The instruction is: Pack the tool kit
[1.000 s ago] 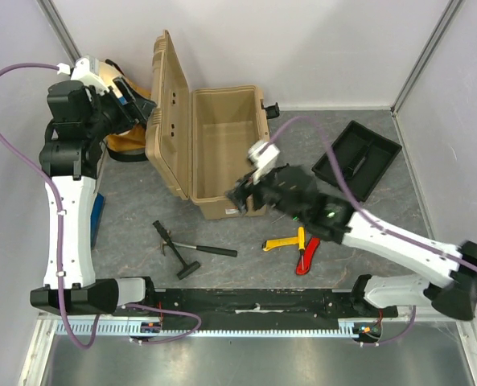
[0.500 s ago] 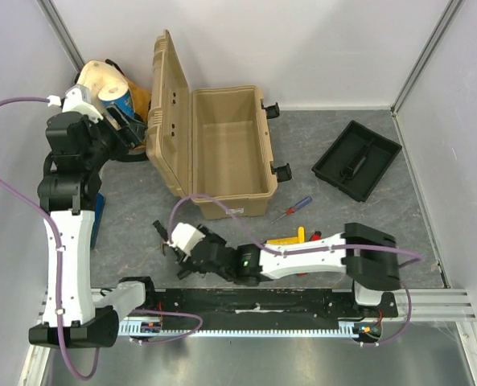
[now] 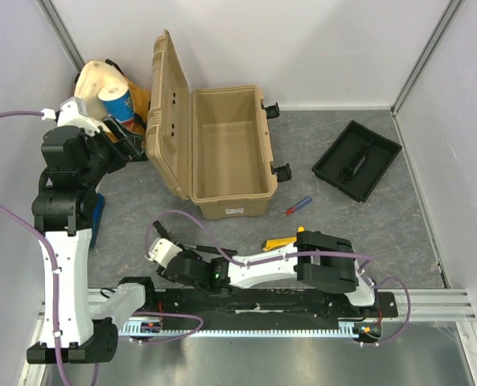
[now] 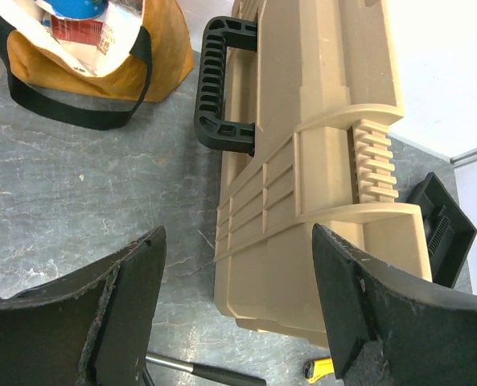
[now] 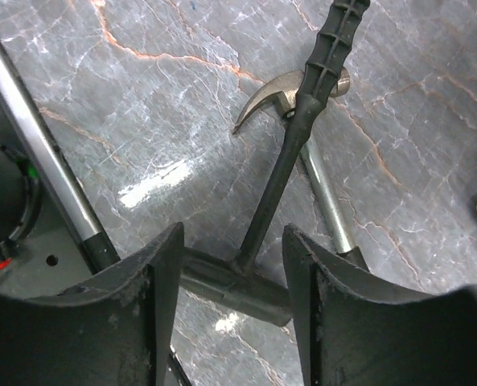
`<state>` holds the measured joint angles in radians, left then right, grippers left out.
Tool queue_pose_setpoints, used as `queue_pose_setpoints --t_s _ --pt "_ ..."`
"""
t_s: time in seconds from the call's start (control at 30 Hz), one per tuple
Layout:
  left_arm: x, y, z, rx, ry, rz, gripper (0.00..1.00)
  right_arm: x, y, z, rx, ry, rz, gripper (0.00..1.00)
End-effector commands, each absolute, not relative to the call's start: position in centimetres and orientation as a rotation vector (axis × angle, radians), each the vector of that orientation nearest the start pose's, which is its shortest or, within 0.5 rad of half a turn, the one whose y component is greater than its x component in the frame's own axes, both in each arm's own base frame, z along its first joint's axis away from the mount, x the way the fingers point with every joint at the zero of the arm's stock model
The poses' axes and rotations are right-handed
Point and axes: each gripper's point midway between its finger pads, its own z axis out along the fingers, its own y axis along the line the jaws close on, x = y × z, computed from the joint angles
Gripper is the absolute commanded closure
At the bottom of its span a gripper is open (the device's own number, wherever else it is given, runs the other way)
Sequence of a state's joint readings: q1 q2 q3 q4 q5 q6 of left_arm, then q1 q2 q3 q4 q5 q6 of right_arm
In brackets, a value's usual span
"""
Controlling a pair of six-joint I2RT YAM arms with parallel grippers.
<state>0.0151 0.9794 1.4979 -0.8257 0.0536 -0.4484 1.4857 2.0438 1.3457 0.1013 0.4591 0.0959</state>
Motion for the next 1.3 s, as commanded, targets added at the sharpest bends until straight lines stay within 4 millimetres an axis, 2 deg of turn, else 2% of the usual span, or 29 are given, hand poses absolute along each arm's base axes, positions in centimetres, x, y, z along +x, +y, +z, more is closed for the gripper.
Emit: queue_pose_setpoints --t_s 0.0,0.23,0.4,0.5,0.67,0.7,0.77,0.87,0.97,1.17,1.27 --pt "27.5 -2.7 39.4 -0.352 1.852 -0.323 0.21 12.8 54.1 7.9 -1.011 1.818 0.463 0.44" --pt "27.1 -2.9 39.2 -0.340 1.856 -0.324 0.21 14.3 53.2 5.7 -0.923 1.890 0.368 0.48" --pt "26.9 -2.9 39.0 -0.342 1.857 -0.321 0.21 15.0 53.1 4.1 -0.915 1.940 0.349 0.48" --pt "26.6 -2.8 39.3 -0.350 1.848 -0.317 0.21 15.0 53.1 3.4 -0.927 1.952 0.337 0.53" --pt "26.2 -1.9 40.3 -0.389 1.816 -0.276 0.20 14.9 53.2 2.7 -0.963 1.947 0.318 0.77" --pt "26.0 -1.7 40.5 -0.396 1.807 -0.268 0.20 15.0 52.5 2.6 -0.982 1.951 0.285 0.80" --pt "25.7 -1.3 41.2 -0.410 1.784 -0.252 0.19 15.2 52.2 3.1 -0.990 1.932 0.267 0.85" --pt "25.4 -0.9 41.7 -0.424 1.765 -0.235 0.19 15.2 51.4 3.9 -1.008 1.911 0.259 0.99" --pt "25.2 -0.6 42.3 -0.437 1.748 -0.228 0.19 15.2 51.3 6.0 -0.982 1.878 0.289 1.00" --pt "25.0 -0.8 44.4 -0.431 1.696 -0.256 0.18 14.9 49.0 12.0 -0.932 1.786 0.358 1.00" --pt "25.1 -0.9 45.7 -0.417 1.655 -0.268 0.18 14.8 47.2 15.3 -0.914 1.721 0.401 1.00"
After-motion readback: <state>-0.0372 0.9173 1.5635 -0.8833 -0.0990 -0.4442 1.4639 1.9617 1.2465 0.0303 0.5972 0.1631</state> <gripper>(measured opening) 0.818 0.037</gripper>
